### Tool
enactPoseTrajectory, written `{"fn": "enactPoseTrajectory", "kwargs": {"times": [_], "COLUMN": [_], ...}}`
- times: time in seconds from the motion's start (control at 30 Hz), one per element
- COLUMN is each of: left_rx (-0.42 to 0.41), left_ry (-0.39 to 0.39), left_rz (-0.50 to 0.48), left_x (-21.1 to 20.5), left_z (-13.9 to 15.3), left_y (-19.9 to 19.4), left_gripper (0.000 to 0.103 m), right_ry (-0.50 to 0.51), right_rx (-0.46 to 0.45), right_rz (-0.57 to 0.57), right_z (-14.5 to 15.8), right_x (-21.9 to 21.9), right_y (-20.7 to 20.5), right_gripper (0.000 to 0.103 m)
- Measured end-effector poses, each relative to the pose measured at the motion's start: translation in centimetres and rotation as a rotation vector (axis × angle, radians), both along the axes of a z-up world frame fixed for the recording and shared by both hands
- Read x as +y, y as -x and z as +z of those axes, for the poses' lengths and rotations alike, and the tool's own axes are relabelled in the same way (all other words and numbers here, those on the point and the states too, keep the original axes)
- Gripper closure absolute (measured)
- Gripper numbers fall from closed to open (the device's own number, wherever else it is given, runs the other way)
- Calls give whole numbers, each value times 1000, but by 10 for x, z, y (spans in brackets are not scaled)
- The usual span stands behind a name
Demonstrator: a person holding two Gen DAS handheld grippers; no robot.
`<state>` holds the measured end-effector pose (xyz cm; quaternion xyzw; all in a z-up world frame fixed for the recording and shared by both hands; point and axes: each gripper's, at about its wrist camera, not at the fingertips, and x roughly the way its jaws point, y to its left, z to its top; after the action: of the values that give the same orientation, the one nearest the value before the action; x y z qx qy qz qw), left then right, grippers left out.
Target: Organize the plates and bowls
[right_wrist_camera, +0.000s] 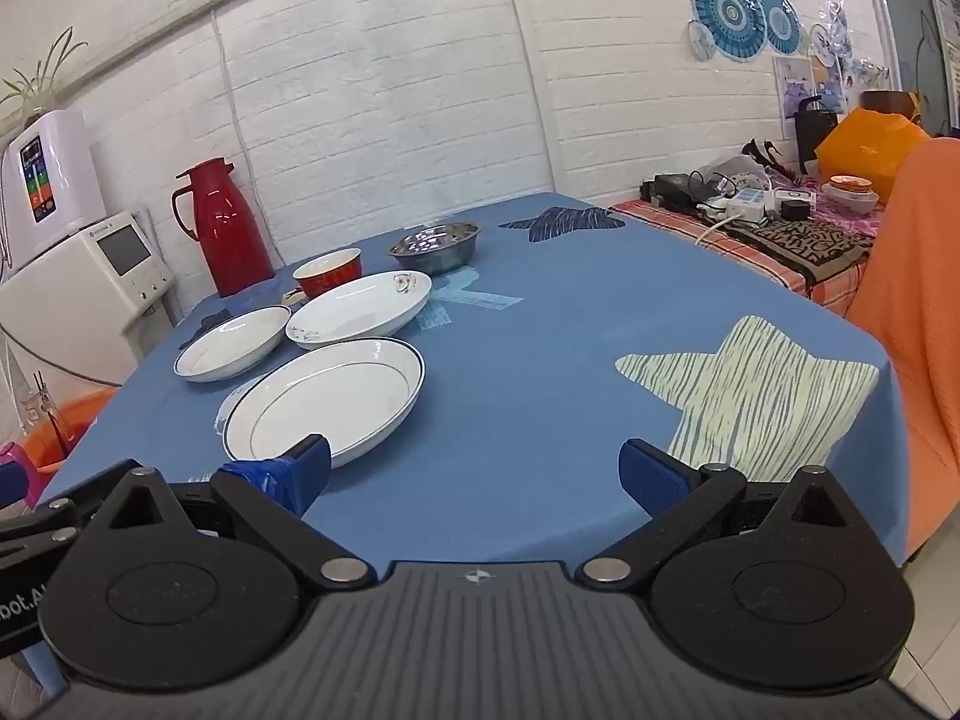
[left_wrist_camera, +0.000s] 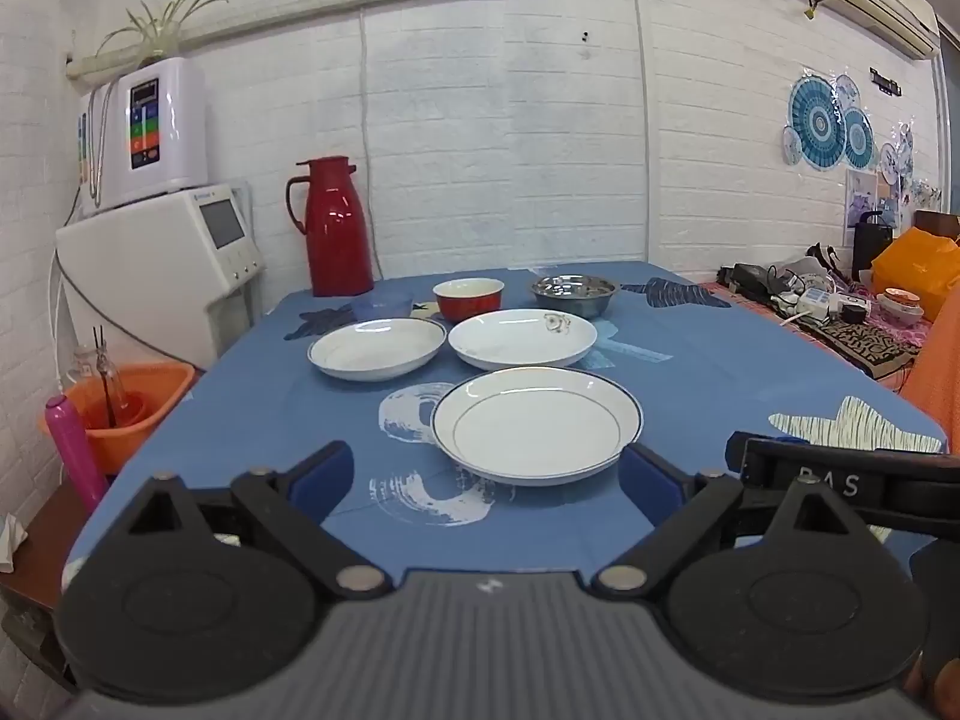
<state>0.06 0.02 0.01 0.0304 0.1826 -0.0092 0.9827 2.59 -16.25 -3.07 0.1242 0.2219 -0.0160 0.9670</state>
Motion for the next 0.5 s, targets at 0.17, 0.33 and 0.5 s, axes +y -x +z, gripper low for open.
{"fn": "enactPoseTrajectory", "kwargs": {"times": [0.17,0.33,0.5], "left_rx": [3,4,-5], "left_ry": [5,10,17], "left_rz": [0,-4,9], "left_x": [2,3,5], "left_z": [6,-3,-1], "left_y": [-3,-3,-1], "left_gripper": [9,9,9], "right_ry": [10,3,1], "right_rx": [3,6,1], "right_rz": [-9,2,8], "right_z": [2,-2,-2], "right_x": [3,2,2], "right_y": [6,4,4], "right_gripper": [13,13,13]}}
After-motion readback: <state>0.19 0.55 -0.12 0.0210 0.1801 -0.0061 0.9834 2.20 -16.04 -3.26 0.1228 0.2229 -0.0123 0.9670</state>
